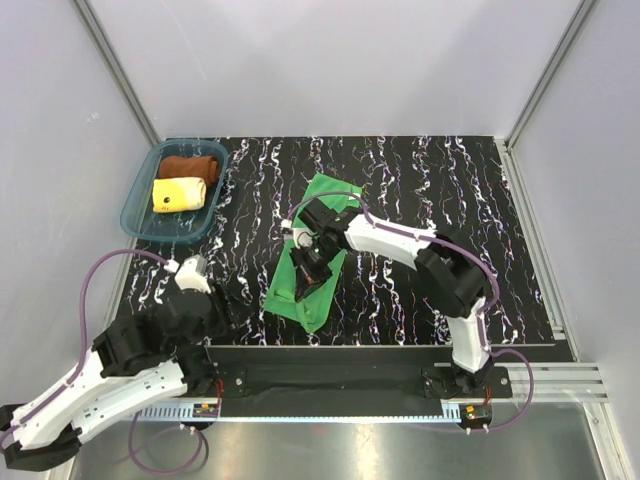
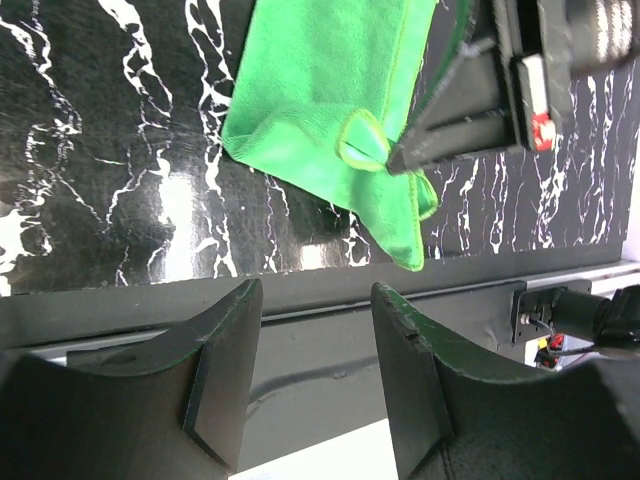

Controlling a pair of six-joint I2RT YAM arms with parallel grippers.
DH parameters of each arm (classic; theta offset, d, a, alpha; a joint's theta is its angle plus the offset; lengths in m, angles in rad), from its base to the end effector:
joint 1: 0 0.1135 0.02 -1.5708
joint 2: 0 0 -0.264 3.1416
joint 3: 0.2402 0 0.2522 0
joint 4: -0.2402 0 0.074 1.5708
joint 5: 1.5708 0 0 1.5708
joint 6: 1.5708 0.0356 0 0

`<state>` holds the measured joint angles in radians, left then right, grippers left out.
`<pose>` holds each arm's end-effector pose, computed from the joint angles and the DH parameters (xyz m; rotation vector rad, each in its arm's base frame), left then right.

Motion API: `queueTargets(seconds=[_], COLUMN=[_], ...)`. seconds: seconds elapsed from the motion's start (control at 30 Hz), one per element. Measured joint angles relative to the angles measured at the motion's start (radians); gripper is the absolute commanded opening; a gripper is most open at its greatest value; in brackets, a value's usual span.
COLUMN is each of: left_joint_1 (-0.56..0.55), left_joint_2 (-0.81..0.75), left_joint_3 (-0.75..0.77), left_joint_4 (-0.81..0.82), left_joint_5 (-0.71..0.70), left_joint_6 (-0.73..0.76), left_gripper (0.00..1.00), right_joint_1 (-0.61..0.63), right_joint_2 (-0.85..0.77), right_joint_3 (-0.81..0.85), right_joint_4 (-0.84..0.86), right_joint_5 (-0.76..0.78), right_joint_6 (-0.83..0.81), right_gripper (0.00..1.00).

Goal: Roll the towels
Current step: Roll the towel

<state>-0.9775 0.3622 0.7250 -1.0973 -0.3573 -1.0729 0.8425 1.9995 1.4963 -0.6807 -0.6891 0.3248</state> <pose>0.0442 -0.0432 0.2781 -0.2983 2.3221 -0.6678 0.2570 0.3222 0.1941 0.9215 -2.6988 -1.1590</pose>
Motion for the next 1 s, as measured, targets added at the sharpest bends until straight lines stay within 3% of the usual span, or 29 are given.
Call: queueTargets(seconds=[0.2,0.3,0.33,0.43,0.47,0.53,0.8,0.9,1.0], left_joint_1=[0.000,0.000,0.000,0.000,0.000,0.000,0.000,0.000,0.000], left_joint_2=[0.024,0.031,0.033,0.035,0.038,0.045,0.074,0.080,0.090], left_joint_3=[-0.007,-0.013,-0.015,-0.017,-0.018,-0.023,-0.029,-0.028,-0.003], left_joint_4=[0.045,0.056,0.058,0.063,0.066,0.075,0.083,0.082,0.054], left_joint_5=[0.013,0.016,0.016,0.018,0.018,0.020,0.024,0.023,0.011], left_joint_6=[0.008,0.011,0.011,0.011,0.011,0.011,0.021,0.027,0.038], left_gripper=[0.53,0.53,0.53,0.53,0.53,0.52,0.53,0.53,0.54], right_joint_1=[-0.006,-0.027,-0.029,-0.077,-0.091,-0.114,-0.151,-0.130,-0.053], right_joint_2=[0.093,0.124,0.130,0.149,0.154,0.160,0.170,0.087,-0.078], right_joint_3=[0.091,0.121,0.126,0.162,0.180,0.218,0.431,0.332,0.115], right_joint_4=[-0.055,-0.080,-0.085,-0.129,-0.144,-0.166,-0.230,-0.185,-0.114], right_joint_5=[-0.038,-0.034,-0.029,0.010,0.024,0.048,0.204,0.309,0.443], right_joint_6=[-0.077,-0.107,-0.114,-0.143,-0.150,-0.164,-0.190,-0.191,-0.188], right_gripper=[0.00,0.18,0.31,0.40,0.51,0.60,0.64,0.66,0.69])
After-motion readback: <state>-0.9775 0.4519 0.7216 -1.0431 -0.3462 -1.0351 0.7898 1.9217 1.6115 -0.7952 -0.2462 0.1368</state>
